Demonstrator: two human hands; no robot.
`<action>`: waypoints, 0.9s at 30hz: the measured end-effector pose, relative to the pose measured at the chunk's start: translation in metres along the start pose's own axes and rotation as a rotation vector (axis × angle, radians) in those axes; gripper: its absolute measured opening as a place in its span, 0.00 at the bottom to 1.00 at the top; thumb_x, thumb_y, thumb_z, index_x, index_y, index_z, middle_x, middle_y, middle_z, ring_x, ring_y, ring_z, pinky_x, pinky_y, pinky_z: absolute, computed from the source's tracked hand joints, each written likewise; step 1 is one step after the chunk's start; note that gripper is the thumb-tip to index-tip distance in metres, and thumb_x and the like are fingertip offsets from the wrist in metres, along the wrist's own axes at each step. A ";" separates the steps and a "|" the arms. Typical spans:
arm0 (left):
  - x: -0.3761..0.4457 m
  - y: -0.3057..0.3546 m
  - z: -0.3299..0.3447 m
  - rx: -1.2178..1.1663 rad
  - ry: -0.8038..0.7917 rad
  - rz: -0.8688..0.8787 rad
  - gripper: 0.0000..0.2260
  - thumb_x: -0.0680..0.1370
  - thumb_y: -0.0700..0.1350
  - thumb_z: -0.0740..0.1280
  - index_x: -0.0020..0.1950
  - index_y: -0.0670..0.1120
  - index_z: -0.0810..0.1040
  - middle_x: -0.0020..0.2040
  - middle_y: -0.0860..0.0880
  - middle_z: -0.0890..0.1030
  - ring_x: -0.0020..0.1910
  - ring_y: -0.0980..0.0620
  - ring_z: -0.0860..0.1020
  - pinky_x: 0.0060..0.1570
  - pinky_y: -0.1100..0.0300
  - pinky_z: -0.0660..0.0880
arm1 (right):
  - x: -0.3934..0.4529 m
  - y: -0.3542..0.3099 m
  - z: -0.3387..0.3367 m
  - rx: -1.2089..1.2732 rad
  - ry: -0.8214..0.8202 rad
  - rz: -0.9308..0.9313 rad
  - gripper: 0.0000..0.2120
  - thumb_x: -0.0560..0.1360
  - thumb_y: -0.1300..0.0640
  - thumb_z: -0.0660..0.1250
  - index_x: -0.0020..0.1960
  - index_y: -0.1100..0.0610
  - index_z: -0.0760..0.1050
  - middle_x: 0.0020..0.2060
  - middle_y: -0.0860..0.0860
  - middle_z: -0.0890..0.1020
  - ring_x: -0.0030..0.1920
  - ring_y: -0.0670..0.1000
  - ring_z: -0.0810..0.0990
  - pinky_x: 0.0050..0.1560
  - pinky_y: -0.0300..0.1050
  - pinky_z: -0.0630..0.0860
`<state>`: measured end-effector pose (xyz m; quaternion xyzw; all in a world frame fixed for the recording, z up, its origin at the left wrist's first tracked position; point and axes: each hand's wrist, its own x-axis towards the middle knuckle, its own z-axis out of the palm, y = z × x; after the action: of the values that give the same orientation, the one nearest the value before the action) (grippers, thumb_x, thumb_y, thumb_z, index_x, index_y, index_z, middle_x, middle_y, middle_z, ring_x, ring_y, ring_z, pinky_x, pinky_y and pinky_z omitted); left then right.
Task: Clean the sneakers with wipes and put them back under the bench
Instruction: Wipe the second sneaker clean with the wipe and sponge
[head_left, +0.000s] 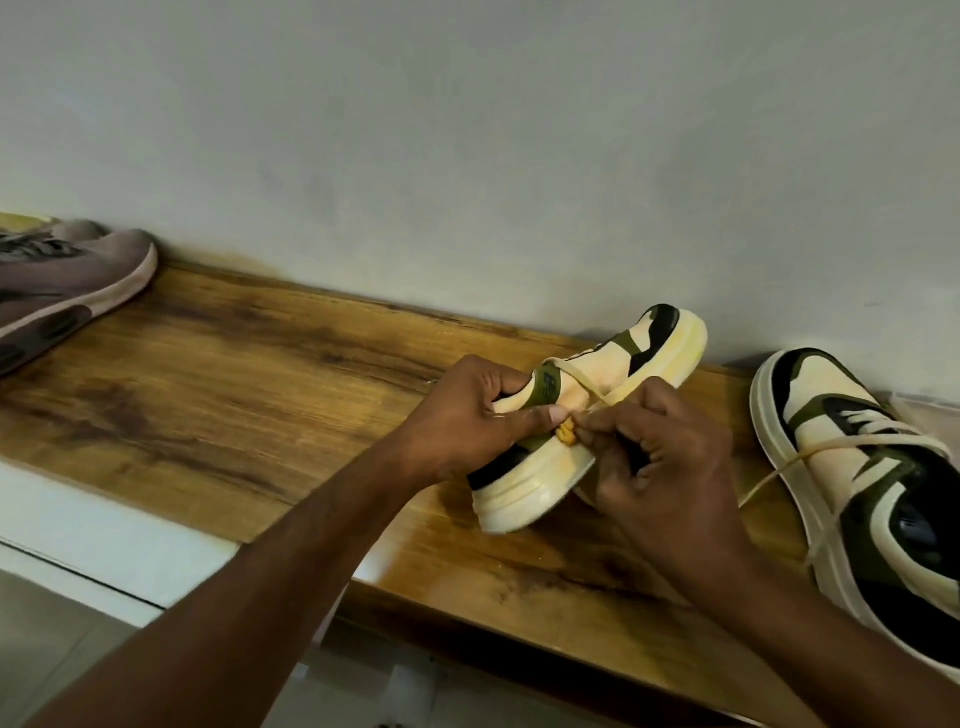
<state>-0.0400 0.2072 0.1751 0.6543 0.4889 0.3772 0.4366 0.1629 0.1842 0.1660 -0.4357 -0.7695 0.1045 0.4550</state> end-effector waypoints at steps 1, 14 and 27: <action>-0.001 0.000 0.000 -0.010 0.005 -0.002 0.08 0.79 0.45 0.75 0.41 0.47 0.87 0.37 0.47 0.86 0.35 0.58 0.77 0.38 0.61 0.71 | 0.000 0.000 0.001 -0.003 0.010 0.008 0.12 0.69 0.72 0.78 0.48 0.60 0.87 0.41 0.50 0.81 0.42 0.44 0.79 0.42 0.39 0.79; -0.001 0.016 0.006 0.013 0.019 -0.001 0.20 0.81 0.48 0.72 0.28 0.59 0.82 0.27 0.63 0.76 0.29 0.65 0.70 0.33 0.65 0.66 | 0.008 0.013 -0.006 -0.015 0.020 -0.006 0.10 0.71 0.70 0.77 0.50 0.61 0.87 0.42 0.52 0.81 0.41 0.48 0.79 0.40 0.47 0.79; 0.002 0.016 0.004 -0.024 0.008 -0.068 0.11 0.76 0.49 0.77 0.33 0.55 0.85 0.34 0.57 0.84 0.33 0.62 0.77 0.34 0.67 0.71 | 0.001 0.010 -0.013 -0.077 -0.052 -0.062 0.11 0.70 0.72 0.76 0.49 0.61 0.85 0.44 0.52 0.80 0.44 0.51 0.79 0.42 0.51 0.82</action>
<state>-0.0312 0.2059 0.1885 0.6304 0.5080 0.3708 0.4550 0.1790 0.1880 0.1687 -0.4260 -0.7977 0.0721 0.4207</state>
